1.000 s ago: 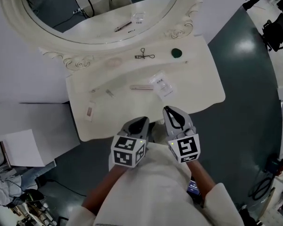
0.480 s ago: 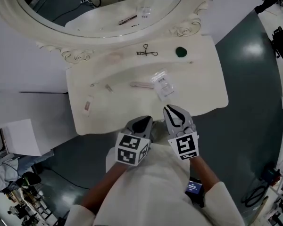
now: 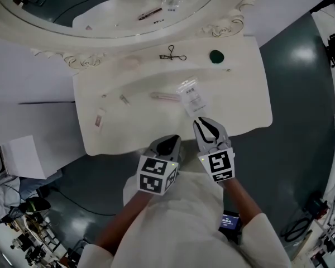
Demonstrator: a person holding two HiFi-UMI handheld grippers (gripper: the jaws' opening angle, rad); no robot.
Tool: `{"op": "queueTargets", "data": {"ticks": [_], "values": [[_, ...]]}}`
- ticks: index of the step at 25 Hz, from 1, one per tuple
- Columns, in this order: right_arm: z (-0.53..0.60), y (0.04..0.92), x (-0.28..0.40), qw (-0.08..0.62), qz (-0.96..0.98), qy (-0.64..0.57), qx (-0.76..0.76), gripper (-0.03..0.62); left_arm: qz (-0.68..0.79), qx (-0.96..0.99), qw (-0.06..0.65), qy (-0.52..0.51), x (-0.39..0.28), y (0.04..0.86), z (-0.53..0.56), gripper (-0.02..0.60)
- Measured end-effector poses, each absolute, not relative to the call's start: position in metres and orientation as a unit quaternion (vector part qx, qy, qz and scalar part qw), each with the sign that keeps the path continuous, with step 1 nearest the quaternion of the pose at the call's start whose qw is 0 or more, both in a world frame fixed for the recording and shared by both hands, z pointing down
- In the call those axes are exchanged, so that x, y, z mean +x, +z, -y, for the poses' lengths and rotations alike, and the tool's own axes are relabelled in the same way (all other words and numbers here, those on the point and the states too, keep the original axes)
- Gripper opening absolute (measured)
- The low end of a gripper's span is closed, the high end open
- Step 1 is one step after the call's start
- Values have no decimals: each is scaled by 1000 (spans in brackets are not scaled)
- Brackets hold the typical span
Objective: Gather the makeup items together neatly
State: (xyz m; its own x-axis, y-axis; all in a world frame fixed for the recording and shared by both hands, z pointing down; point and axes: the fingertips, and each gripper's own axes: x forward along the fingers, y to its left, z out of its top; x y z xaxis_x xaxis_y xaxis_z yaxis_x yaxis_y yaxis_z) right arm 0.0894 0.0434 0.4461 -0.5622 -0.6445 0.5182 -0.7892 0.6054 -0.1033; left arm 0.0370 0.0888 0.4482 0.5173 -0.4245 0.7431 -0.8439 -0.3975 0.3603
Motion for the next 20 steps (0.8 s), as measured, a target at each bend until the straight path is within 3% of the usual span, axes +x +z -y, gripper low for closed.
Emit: {"op": "queueTargets", "data": {"ticks": [10,20], "values": [[-18,485,108,260,860,170,405,37,409,778,386,280,40,460,-94,9],[9,510,96,283,858,177,390,100,421,765,397,285,29,470,-92,9]]}}
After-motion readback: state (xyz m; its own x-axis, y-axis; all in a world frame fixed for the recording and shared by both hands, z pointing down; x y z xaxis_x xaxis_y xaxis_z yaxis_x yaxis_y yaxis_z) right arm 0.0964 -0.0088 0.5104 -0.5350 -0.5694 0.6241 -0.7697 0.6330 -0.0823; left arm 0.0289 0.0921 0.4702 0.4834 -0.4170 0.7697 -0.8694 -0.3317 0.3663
